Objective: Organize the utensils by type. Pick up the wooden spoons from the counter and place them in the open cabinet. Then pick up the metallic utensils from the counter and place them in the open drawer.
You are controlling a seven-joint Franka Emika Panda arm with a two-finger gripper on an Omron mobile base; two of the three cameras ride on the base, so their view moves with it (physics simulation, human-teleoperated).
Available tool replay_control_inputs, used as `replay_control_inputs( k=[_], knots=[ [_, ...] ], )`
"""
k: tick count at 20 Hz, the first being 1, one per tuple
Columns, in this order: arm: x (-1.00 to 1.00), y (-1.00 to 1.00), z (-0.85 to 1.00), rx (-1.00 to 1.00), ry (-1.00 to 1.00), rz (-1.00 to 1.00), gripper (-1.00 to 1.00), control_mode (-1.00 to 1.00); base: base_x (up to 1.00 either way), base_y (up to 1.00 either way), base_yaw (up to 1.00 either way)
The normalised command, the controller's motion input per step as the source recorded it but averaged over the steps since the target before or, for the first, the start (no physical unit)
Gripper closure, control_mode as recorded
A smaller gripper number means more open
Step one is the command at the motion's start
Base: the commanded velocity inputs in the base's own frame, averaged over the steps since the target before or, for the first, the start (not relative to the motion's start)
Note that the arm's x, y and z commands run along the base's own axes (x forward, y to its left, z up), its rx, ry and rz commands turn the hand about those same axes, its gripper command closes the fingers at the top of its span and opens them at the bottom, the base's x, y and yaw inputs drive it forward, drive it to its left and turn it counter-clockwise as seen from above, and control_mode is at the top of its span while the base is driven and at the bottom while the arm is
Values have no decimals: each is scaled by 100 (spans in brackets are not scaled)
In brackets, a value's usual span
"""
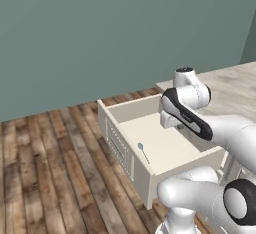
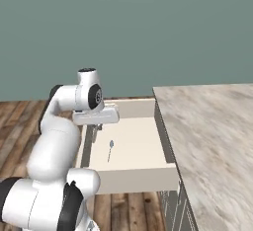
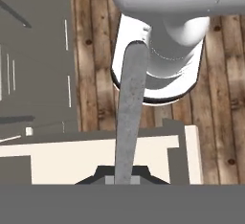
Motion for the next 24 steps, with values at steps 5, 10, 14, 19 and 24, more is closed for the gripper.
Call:
replay_control_inputs(
  k=[5, 10, 14, 19, 24],
  knots=[
    [51, -21, -63, 13, -2, 2, 100, -100, 0, 0, 0],
    [65, -4, -44, -5, 26, 7, 100, -100, 0, 0, 0],
    [72, 0, -51, -11, 31, 7, 100, -100, 0, 0, 0],
    [57, -1, -63, 0, 12, 2, 100, -100, 0, 0, 0],
    [33, -11, -60, 20, -6, 2, 100, -100, 0, 0, 0]
  ],
)
